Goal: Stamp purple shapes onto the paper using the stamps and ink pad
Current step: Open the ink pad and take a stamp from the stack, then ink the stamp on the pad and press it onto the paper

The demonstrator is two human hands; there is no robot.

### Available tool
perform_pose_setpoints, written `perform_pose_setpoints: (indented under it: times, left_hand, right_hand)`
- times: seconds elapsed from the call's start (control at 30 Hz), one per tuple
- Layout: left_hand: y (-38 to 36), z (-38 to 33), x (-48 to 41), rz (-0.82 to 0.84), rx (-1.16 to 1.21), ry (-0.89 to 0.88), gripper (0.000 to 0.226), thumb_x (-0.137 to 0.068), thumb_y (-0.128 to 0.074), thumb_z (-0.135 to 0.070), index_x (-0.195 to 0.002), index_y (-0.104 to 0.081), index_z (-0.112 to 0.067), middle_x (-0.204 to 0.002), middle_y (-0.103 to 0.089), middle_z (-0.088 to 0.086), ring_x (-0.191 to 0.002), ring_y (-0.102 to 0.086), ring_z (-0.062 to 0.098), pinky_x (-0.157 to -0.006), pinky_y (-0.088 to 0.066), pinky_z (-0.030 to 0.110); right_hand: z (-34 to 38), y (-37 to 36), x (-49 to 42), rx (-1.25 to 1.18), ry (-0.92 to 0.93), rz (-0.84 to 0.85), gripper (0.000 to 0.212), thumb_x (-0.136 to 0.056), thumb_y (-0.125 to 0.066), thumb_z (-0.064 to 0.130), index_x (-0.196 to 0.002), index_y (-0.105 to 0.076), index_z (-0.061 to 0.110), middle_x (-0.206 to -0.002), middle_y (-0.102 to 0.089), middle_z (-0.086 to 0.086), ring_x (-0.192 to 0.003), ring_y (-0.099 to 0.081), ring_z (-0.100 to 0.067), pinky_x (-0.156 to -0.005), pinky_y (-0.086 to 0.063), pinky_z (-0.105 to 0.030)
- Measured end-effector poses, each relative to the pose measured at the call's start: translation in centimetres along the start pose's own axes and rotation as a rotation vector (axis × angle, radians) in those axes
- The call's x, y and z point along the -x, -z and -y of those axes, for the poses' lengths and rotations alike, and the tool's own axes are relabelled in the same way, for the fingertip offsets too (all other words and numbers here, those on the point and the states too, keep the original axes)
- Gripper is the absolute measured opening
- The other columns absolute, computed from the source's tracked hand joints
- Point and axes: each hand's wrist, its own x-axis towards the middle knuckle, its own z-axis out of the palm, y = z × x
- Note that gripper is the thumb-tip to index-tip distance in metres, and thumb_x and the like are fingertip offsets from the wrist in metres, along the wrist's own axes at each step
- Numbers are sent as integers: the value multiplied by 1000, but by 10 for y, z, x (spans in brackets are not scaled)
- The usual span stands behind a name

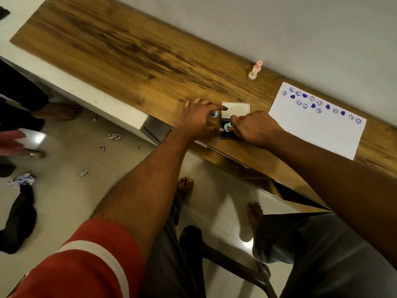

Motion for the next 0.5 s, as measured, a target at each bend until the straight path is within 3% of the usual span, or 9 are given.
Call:
perform_pose_setpoints:
  times: [0.17,0.33,0.5]
  left_hand:
    - [-6,-3,7,92,-127,-34,97,-56,-83,-80,-144,-57,-48,-132,-61,-9,-127,-45,24,-97,-27,44]
    - [-13,-6,7,85,-151,-13,86,-62,-83,-76,-140,-61,-47,-131,-63,-5,-126,-47,26,-99,-30,48]
    - [-13,-8,9,84,-123,14,83,-63,-84,-74,-138,-63,-47,-129,-62,-5,-126,-46,26,-97,-28,47]
  right_hand:
    - [8,-1,0,152,44,24,38,-107,-45,47,-130,-52,17,-124,-70,-14,-103,-71,-31,-85,-59,-40]
    - [30,-3,-2,248,-40,76,42,-106,-53,35,-141,-46,12,-132,-65,-15,-112,-69,-35,-90,-58,-47]
    - [47,-7,-17,226,-179,270,56,-100,-64,29,-148,-42,11,-139,-60,-16,-120,-65,-35,-101,-52,-47]
